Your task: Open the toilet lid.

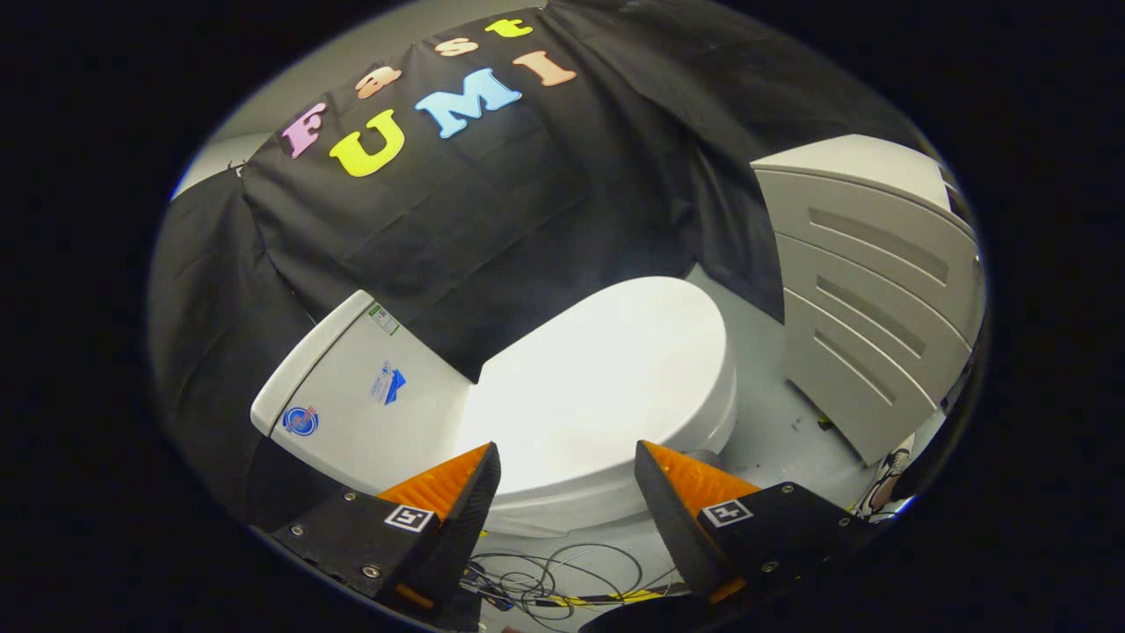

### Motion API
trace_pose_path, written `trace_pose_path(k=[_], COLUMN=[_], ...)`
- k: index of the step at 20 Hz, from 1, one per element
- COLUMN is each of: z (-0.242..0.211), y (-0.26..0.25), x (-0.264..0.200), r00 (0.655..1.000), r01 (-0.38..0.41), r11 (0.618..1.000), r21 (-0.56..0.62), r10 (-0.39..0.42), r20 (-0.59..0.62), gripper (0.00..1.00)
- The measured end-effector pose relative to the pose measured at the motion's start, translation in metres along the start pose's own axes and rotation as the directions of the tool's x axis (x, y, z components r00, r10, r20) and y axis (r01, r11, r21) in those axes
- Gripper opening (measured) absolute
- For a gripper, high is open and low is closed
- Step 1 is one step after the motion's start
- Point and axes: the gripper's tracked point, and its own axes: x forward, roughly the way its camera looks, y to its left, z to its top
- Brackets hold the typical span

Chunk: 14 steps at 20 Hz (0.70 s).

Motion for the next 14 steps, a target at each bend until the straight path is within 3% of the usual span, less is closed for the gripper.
trace_pose_path(k=[14], z=[-0.037], y=[-0.087], x=[0.018], r00=[0.996], r01=[0.094], r11=[0.969], r21=[0.230], r10=[-0.090], r20=[-0.027], gripper=[0.94])
